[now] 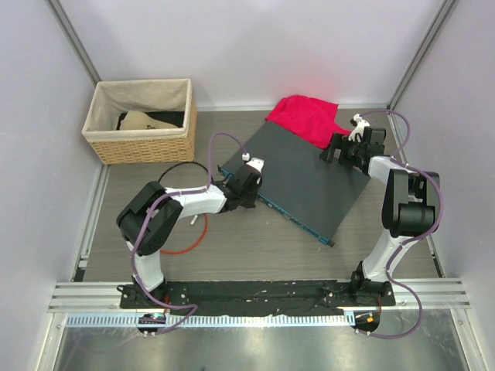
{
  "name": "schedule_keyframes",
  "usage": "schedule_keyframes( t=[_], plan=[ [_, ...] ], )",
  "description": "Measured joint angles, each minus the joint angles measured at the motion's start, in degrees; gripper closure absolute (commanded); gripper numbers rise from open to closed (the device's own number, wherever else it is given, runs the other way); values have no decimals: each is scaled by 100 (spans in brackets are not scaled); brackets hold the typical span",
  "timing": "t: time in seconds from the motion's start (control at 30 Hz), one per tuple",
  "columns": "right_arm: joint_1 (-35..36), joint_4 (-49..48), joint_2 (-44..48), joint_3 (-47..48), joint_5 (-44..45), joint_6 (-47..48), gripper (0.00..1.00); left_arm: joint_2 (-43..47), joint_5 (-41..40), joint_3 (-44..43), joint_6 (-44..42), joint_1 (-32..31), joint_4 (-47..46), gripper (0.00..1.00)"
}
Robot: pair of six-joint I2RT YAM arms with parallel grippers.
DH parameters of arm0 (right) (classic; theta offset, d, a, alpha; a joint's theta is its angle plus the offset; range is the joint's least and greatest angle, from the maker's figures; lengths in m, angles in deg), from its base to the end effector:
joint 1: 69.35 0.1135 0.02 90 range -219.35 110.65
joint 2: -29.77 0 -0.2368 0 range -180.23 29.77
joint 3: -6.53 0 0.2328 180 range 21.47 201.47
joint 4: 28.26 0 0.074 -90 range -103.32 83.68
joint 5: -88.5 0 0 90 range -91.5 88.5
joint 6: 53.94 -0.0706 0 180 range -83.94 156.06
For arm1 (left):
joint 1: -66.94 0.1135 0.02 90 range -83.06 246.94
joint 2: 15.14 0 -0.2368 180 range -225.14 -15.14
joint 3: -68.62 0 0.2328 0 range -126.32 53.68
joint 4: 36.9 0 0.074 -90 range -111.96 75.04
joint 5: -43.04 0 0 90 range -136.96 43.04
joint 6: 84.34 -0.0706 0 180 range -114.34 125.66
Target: Insert the plug into the switch port
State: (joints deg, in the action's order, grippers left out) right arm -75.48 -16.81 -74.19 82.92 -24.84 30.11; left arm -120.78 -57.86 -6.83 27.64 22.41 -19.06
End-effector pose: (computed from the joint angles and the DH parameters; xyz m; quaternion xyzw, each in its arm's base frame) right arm 0.3921 -0.0140 0.1482 0.0065 0.8883 0.1819 0.4217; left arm 0.2809 -0.2576 0.1179 0.1484 0.9182 -0.1213 0.3468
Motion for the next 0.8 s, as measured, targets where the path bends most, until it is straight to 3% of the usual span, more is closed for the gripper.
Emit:
schedule_keyframes(
  t=[0.5, 0.8],
  plan=[
    [0, 85, -2, 39, -96, 168, 1, -37, -50, -4, 175, -2, -103, 84],
    [-2, 177, -4, 74, -26, 286, 1, -22, -177, 96, 299, 4, -317, 66]
  ],
)
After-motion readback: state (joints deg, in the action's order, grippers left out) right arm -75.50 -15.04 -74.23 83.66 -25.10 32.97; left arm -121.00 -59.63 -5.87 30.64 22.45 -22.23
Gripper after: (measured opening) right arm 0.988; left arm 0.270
